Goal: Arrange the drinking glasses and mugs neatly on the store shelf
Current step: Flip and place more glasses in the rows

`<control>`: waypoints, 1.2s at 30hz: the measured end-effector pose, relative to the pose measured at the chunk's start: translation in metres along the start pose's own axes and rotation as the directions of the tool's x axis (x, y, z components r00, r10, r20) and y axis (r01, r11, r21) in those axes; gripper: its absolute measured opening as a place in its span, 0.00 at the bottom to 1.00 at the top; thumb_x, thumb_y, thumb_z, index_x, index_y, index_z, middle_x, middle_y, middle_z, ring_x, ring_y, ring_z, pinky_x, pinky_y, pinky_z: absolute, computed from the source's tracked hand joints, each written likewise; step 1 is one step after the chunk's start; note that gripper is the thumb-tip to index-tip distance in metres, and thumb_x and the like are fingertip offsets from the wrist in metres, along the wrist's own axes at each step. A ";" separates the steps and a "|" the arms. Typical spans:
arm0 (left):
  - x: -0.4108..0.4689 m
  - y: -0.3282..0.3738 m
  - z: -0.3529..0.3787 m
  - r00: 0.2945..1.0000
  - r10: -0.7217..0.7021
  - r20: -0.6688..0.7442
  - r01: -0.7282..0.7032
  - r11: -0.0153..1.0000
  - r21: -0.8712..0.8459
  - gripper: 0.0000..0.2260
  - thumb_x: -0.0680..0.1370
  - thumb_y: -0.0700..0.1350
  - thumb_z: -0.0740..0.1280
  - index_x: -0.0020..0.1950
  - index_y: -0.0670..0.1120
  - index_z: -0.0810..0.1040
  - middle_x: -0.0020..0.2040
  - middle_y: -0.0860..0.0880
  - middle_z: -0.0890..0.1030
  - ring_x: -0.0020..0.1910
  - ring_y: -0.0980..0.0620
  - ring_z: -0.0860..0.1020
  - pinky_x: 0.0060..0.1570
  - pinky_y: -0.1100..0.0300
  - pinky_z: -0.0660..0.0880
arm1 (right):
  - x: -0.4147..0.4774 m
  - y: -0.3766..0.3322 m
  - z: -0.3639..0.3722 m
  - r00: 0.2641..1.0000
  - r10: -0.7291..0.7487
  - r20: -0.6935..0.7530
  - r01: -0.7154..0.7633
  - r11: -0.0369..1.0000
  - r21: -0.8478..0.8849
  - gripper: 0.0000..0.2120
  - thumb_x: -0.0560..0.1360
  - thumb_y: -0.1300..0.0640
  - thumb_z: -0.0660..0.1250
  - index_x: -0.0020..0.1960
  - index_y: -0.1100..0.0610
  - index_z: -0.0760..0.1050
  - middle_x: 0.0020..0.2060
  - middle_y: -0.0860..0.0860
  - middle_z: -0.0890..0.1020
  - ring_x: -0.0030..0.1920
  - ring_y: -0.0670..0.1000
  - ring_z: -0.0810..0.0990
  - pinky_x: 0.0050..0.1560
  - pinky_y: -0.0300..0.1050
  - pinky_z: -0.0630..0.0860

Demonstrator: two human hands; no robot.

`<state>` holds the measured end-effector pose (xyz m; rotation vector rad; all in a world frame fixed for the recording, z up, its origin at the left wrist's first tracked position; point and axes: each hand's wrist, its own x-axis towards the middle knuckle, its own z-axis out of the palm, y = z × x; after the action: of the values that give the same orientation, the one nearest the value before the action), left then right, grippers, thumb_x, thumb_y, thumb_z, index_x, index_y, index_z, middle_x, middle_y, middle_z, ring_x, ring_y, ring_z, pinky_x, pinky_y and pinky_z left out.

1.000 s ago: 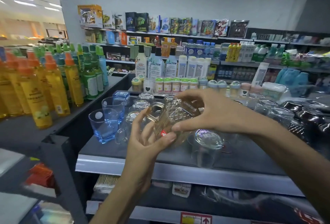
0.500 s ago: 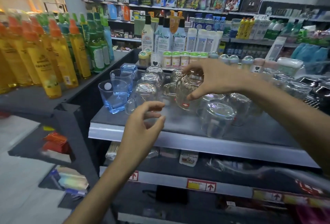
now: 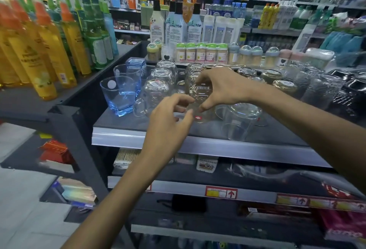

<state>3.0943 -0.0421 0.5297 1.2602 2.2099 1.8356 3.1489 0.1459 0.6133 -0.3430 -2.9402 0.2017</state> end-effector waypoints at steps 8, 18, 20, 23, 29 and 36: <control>0.003 -0.005 0.005 1.000 0.021 -0.001 -0.021 0.998 0.053 0.09 0.78 0.41 0.71 0.56 0.51 0.82 0.54 0.53 0.82 0.52 0.56 0.81 0.54 0.49 0.81 | 0.003 0.003 0.002 1.000 -0.003 0.010 0.003 1.000 0.002 0.38 0.63 0.44 0.83 0.69 0.57 0.78 0.64 0.51 0.82 0.61 0.52 0.80 0.60 0.43 0.75; 0.008 -0.002 0.013 0.990 0.141 -0.002 -0.133 0.937 0.323 0.14 0.78 0.45 0.71 0.64 0.53 0.77 0.59 0.54 0.78 0.55 0.54 0.78 0.56 0.52 0.78 | -0.001 0.002 -0.002 0.999 -0.025 0.033 0.028 0.994 -0.106 0.32 0.65 0.41 0.82 0.61 0.59 0.80 0.54 0.55 0.85 0.53 0.57 0.82 0.54 0.51 0.78; 0.010 0.000 0.014 0.981 0.192 0.005 -0.175 0.885 0.431 0.17 0.78 0.47 0.71 0.67 0.52 0.76 0.62 0.52 0.77 0.59 0.50 0.77 0.56 0.51 0.77 | -0.006 0.006 -0.009 1.000 -0.017 -0.001 0.017 0.991 -0.131 0.32 0.64 0.42 0.82 0.60 0.60 0.80 0.52 0.54 0.85 0.51 0.57 0.82 0.52 0.53 0.78; 0.018 0.003 0.016 0.963 0.262 0.057 -0.242 0.755 0.610 0.24 0.77 0.49 0.73 0.71 0.48 0.73 0.65 0.47 0.76 0.62 0.43 0.77 0.57 0.48 0.76 | -0.013 0.010 -0.017 0.999 0.000 -0.038 -0.007 0.983 -0.182 0.33 0.64 0.41 0.81 0.63 0.58 0.79 0.55 0.53 0.85 0.55 0.56 0.82 0.58 0.54 0.78; 0.040 0.005 0.023 0.961 0.172 0.215 -0.275 0.556 0.784 0.33 0.76 0.56 0.73 0.77 0.48 0.66 0.67 0.46 0.75 0.65 0.42 0.75 0.61 0.49 0.70 | -0.019 0.014 -0.013 0.999 0.026 -0.040 -0.033 0.982 -0.187 0.36 0.66 0.39 0.80 0.69 0.53 0.78 0.58 0.49 0.84 0.58 0.53 0.81 0.58 0.48 0.77; 0.058 0.003 0.026 0.966 0.112 0.232 -0.256 0.533 0.807 0.29 0.76 0.56 0.74 0.73 0.49 0.70 0.66 0.48 0.78 0.64 0.43 0.77 0.59 0.48 0.73 | -0.014 0.015 -0.010 0.999 0.044 -0.015 -0.046 0.985 -0.168 0.32 0.68 0.43 0.79 0.69 0.53 0.78 0.57 0.50 0.85 0.58 0.55 0.82 0.61 0.52 0.78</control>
<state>3.0689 0.0120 0.5506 1.6949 3.0569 0.5326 3.1669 0.1578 0.6185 -0.4332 -2.9468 -0.0433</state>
